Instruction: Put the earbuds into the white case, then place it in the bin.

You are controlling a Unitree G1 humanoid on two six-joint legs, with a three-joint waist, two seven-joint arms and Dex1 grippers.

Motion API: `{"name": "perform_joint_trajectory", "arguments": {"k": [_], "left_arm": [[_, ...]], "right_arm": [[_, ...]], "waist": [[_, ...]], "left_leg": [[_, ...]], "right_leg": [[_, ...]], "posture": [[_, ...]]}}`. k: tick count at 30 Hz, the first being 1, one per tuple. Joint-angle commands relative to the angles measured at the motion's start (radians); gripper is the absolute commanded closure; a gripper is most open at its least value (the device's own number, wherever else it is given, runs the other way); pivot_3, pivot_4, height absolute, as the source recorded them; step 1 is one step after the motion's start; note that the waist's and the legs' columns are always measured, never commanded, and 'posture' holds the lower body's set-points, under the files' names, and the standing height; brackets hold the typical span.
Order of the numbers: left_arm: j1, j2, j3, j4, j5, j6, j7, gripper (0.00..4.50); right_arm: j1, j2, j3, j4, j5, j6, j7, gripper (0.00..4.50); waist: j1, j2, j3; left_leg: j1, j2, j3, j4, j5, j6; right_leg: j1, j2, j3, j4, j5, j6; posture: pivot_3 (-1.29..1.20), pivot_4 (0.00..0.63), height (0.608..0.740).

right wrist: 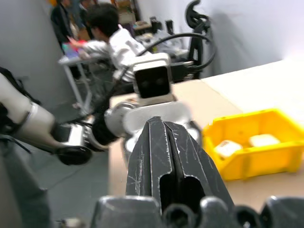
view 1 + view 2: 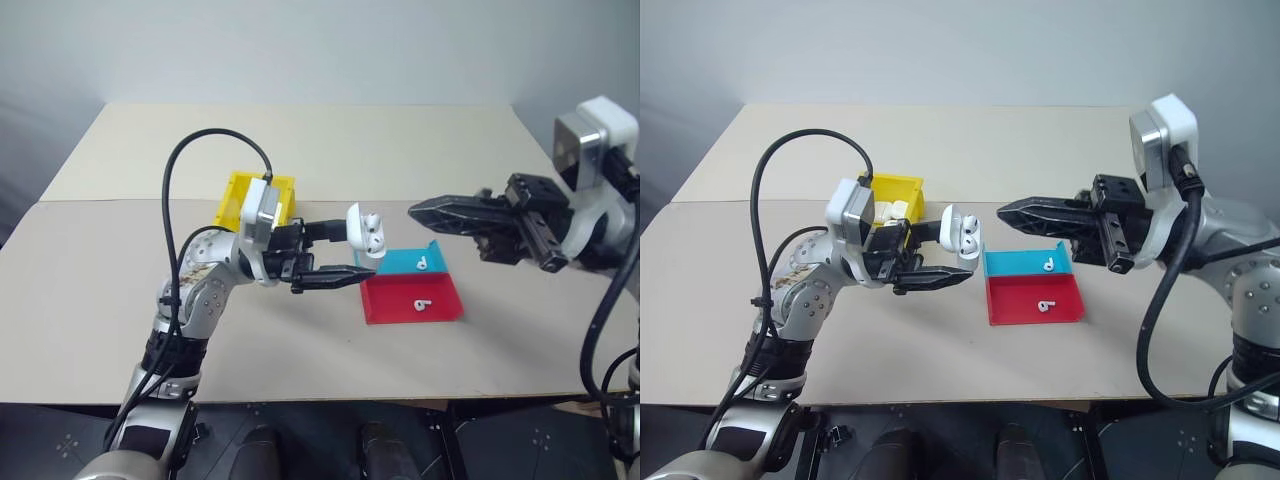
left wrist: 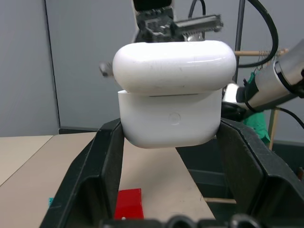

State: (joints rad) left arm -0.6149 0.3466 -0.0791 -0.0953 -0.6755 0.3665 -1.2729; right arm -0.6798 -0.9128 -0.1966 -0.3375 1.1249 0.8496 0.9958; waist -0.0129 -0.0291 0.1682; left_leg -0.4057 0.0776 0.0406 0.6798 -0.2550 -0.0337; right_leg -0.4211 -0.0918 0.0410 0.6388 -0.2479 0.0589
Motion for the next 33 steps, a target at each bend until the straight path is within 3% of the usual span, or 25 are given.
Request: {"name": "perform_joint_trajectory", "arguments": {"k": [1,9,18,33], "left_arm": [[0.009,-0.004,-0.019,-0.002,0.02,-0.041,-0.025,1.8],[0.008,-0.025,-0.046,0.024,0.053,-0.069,-0.026,1.8],[-0.008,-0.028,-0.039,0.052,0.05,-0.076,-0.032,1.8],[-0.009,-0.034,-0.014,0.046,0.032,-0.069,0.0,1.8]], "right_arm": [[-0.104,-0.021,0.088,0.023,-0.131,-0.068,0.093,4.46],[-0.364,0.068,0.279,0.113,-0.311,-0.096,0.215,4.46],[-0.478,0.107,0.441,0.17,-0.51,-0.179,0.383,4.46],[-0.422,0.038,0.388,0.135,-0.548,-0.189,0.461,4.46]], "waist": [[-0.002,0.0,0.0],[0.0,0.0,0.0],[0.002,0.0,0.0],[-0.001,0.0,0.0]], "left_leg": [[0.0,0.0,0.0,0.0,0.0,0.0],[-0.001,0.0,0.0,0.0,0.0,0.0],[-0.001,0.0,0.0,0.001,0.0,0.0],[-0.001,0.0,0.0,0.001,0.0,0.0]], "right_leg": [[0.0,0.0,0.0,0.0,0.0,0.0],[-0.001,0.0,0.0,0.001,0.0,0.0],[-0.001,0.0,-0.001,0.002,0.0,0.0],[-0.001,0.0,0.0,0.002,0.0,0.0]], "posture": [[0.0,0.15,0.74],[0.0,0.15,0.74],[0.0,0.15,0.74],[0.0,0.15,0.74]]}}
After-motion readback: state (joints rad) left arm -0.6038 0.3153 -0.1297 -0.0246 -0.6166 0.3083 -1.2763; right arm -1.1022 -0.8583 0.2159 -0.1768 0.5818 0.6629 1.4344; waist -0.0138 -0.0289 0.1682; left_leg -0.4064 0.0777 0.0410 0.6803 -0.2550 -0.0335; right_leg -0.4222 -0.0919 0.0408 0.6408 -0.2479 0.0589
